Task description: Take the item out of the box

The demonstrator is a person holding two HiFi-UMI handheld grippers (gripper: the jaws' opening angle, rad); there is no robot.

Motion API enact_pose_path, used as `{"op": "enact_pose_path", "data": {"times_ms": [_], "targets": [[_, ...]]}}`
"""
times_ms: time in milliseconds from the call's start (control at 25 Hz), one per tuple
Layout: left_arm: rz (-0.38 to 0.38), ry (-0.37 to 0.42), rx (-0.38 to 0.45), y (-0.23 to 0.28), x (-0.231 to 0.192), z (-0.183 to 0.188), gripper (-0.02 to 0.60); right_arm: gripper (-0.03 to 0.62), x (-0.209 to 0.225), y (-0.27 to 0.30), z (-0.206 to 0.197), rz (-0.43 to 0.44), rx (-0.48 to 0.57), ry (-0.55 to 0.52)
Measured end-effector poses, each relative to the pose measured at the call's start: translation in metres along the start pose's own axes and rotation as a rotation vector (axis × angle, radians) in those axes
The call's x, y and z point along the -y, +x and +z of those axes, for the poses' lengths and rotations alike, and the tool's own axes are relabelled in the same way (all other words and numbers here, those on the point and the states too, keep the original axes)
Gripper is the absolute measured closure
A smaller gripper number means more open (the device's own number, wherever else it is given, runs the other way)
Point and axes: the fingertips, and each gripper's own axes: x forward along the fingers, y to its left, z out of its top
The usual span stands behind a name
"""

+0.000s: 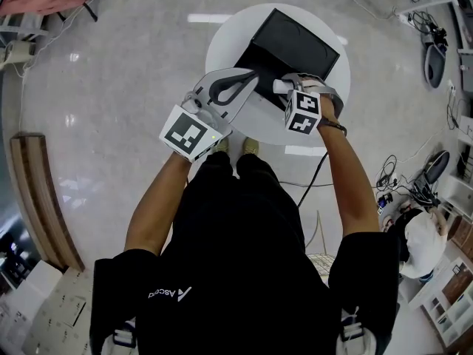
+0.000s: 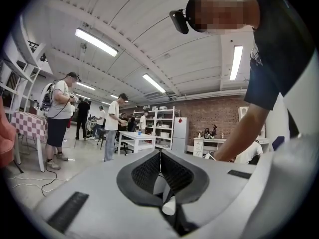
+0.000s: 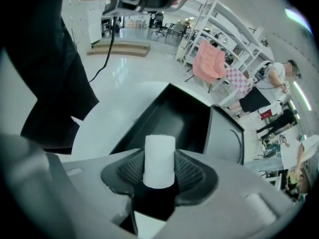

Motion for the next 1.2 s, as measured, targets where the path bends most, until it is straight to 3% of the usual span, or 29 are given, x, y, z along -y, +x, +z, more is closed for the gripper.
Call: {"op": "enact_pose_path", "data": {"times_ms": [200, 360, 680, 960, 1200], "targets": [[-0.028, 0.018, 0.08, 0.004, 0.016, 0.015, 0.58, 0.414, 0.008, -0.044, 0.009, -0.084, 0.111, 0.131], [-0.04, 0.025, 0.078, 0.001, 0.024, 0.021, 0.58, 0.414, 0.014, -0.083, 0.022, -0.145, 0.225, 0.253], [-0.058, 0.057, 0.135, -0.004, 0.051, 0.057, 0.58, 0.414, 0.03, -0.19, 0.06, -0.305, 0.614, 0.504], [-0.068, 0.092, 0.19, -0.022, 0.077, 0.094, 0.58, 0.414, 0.025, -0.285, 0.084, -0.437, 0.956, 0.603], [-0.081, 0.118, 0.225, -0.033, 0.095, 0.117, 0.58, 0.414, 0.011, -0.334, 0.097, -0.514, 1.114, 0.626]]}}
